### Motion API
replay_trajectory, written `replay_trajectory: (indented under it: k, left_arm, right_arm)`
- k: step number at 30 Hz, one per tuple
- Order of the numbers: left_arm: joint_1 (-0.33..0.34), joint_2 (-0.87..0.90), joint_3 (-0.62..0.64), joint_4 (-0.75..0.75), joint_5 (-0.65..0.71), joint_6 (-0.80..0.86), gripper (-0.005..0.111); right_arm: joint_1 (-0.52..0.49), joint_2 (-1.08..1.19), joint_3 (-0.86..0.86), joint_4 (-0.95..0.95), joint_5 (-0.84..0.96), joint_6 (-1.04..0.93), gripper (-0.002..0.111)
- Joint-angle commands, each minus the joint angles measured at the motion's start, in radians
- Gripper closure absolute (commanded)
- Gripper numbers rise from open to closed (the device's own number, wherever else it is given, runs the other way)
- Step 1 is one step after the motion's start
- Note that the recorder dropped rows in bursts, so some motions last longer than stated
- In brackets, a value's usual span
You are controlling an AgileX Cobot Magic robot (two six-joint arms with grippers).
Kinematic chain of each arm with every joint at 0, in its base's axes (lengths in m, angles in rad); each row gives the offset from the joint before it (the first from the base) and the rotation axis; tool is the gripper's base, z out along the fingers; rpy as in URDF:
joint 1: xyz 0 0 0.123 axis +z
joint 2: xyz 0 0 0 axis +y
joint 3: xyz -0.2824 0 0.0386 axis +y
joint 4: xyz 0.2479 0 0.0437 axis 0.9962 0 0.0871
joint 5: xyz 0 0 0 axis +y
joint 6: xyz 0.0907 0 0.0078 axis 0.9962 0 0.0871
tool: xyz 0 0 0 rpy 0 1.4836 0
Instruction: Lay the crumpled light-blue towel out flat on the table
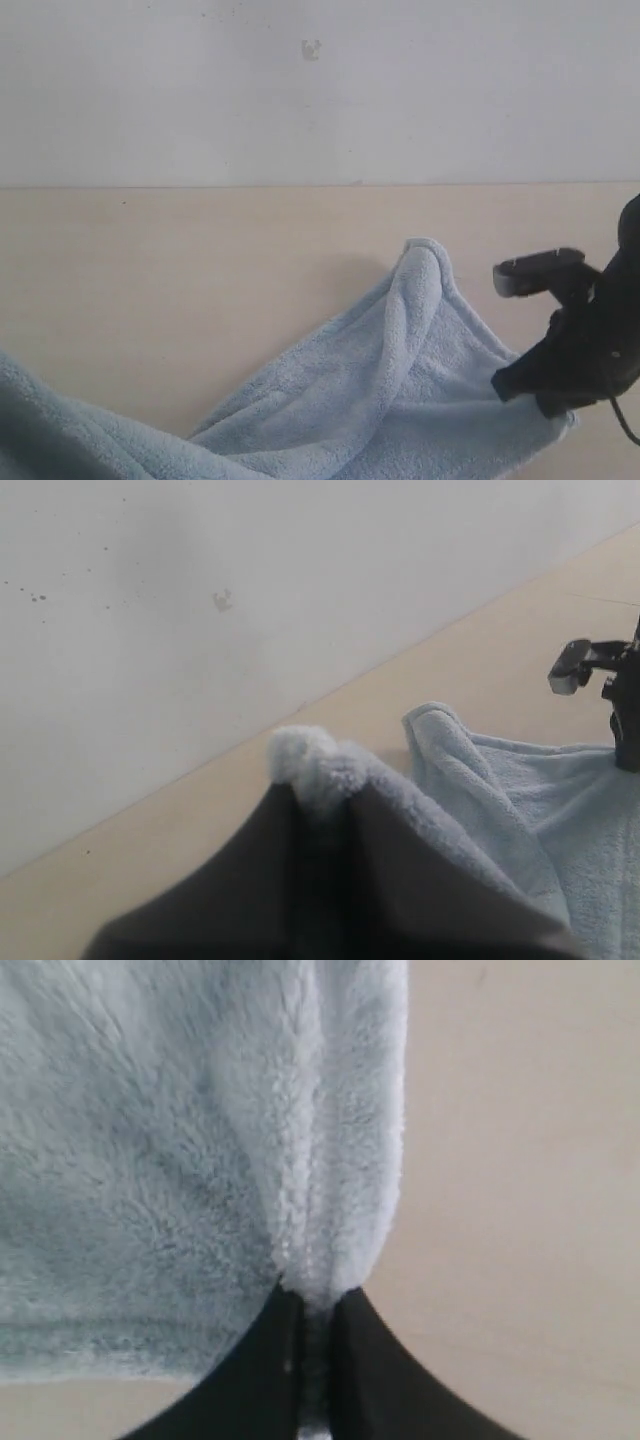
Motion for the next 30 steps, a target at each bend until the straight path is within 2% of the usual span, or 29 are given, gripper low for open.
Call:
replay_trajectory:
  k: [1,6,11,19,22,25,27,30]
  left_arm:
    - [-0.008,-0.026,0.002,0.045,-0.002,-0.009,0.103]
    - [-0.008,-0.073,0.002,0.08,0.0,-0.031,0.103]
    - [-0.008,-0.137,0.002,0.161,0.002,-0.093,0.103]
    - [-0.008,-0.243,0.002,0.259,0.052,-0.231,0.103]
    - [-0.008,-0.246,0.002,0.298,0.104,-0.256,0.103]
    - [-0.008,-0.239,0.002,0.464,0.15,-0.421,0.103]
    - [-0.008,-0.214,0.002,0.592,0.175,-0.572,0.103]
    - [-0.008,-0.113,0.002,0.65,0.213,-0.633,0.103]
  right_arm:
    - [-0.001,-0.229,0.003,-0.014,0.008,0.041,0.107]
    - [-0.001,-0.506,-0.029,-0.044,0.109,0.084,0.107]
    - [-0.001,-0.812,-0.066,-0.195,0.239,0.217,0.107]
    - [-0.001,-1.145,-0.113,-0.357,0.472,0.277,0.107]
    - [-0.001,-1.205,-0.115,-0.41,0.447,0.342,0.107]
    - [-0.001,-1.205,-0.115,-0.474,0.42,0.349,0.107]
    - [-0.001,-1.152,-0.115,-0.489,0.443,0.347,0.107]
    - [-0.001,-1.004,-0.115,-0.491,0.435,0.31,0.107]
